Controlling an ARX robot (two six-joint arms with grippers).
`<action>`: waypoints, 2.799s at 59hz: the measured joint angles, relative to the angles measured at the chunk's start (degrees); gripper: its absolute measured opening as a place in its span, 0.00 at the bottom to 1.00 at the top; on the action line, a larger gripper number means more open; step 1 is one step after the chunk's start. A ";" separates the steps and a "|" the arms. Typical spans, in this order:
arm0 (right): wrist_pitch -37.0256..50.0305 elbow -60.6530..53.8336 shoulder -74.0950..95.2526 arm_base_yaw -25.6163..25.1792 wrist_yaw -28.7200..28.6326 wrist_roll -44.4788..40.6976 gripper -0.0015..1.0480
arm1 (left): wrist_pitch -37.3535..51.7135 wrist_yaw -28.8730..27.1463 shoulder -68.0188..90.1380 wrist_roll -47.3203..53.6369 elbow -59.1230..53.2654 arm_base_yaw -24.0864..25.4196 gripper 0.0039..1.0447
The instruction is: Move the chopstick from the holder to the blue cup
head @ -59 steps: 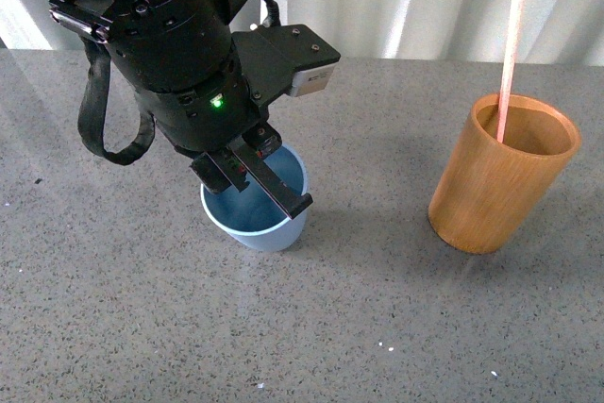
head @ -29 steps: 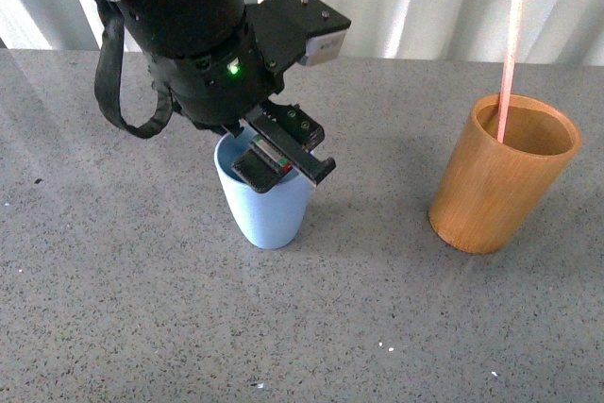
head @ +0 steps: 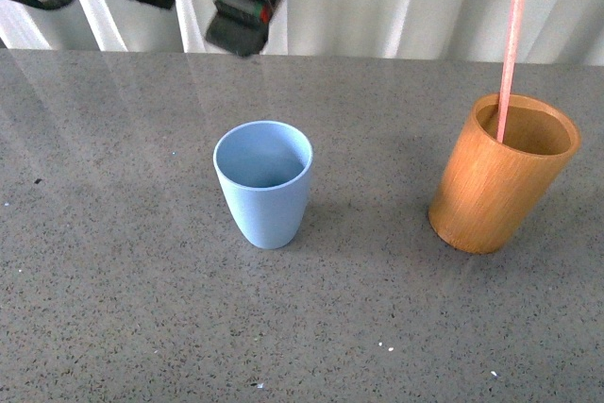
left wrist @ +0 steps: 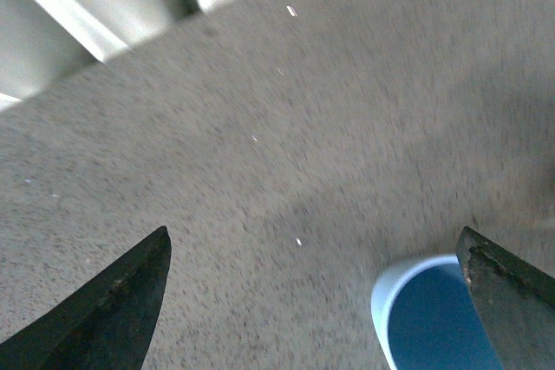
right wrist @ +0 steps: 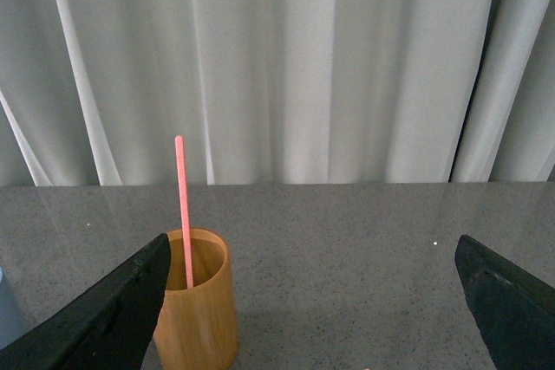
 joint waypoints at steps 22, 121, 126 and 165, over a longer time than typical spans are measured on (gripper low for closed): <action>0.00 0.00 0.02 0.00 0.00 0.00 0.90 | 32.89 -9.57 -16.28 -16.61 -24.61 11.04 0.94; 0.00 0.00 0.02 0.00 0.00 0.00 0.90 | 39.69 1.77 -65.94 -9.31 -65.42 18.43 0.03; 0.00 0.00 0.02 0.00 0.00 0.00 0.90 | 37.07 1.77 -68.83 -9.31 -65.42 18.43 0.03; 0.00 0.00 0.02 0.00 0.00 0.00 0.90 | 21.62 1.77 -84.83 -9.31 -65.44 18.43 0.03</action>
